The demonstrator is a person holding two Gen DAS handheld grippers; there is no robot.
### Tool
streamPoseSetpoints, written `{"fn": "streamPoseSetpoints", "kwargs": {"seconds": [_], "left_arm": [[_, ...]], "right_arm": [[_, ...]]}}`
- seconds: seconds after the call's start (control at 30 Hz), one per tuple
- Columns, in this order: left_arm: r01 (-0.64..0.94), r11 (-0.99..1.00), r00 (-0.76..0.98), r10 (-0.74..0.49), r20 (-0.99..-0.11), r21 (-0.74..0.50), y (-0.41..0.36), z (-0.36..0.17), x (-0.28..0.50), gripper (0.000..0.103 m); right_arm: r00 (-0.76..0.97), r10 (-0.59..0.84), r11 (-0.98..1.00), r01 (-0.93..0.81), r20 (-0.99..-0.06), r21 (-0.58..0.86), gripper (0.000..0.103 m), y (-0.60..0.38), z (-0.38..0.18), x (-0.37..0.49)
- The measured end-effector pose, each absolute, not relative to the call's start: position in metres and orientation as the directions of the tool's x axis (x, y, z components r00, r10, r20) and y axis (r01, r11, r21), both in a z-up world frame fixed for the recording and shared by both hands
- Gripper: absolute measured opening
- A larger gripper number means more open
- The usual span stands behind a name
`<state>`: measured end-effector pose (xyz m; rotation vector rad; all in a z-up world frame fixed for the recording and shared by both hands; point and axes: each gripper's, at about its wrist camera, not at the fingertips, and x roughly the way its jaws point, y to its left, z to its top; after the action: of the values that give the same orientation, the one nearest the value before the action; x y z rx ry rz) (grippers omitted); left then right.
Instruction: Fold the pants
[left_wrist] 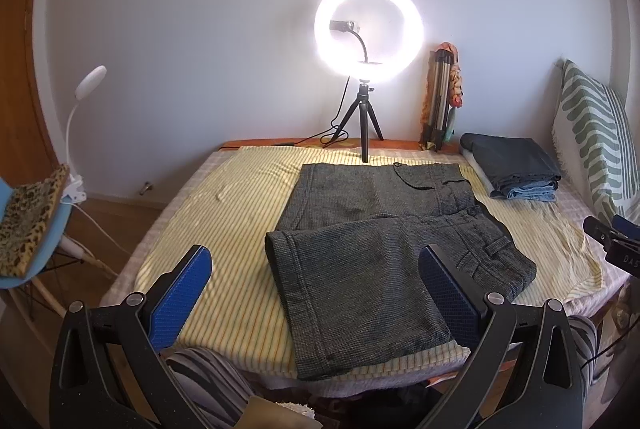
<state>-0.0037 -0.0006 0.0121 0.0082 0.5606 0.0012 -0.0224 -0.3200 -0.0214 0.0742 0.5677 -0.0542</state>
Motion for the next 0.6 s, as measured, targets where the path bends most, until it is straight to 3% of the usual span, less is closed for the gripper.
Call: {"fn": "streamPoseSetpoints", "kwargs": {"seconds": [0.6], "left_arm": [[0.015,1.0,0.851,-0.006,-0.526,0.012,-0.0068,0.0111,-0.0068,0.103]], "right_arm": [[0.84,-0.026,0.996,0.069,-0.542,0.06,0.103,-0.3193,-0.0217,-0.0225]]}}
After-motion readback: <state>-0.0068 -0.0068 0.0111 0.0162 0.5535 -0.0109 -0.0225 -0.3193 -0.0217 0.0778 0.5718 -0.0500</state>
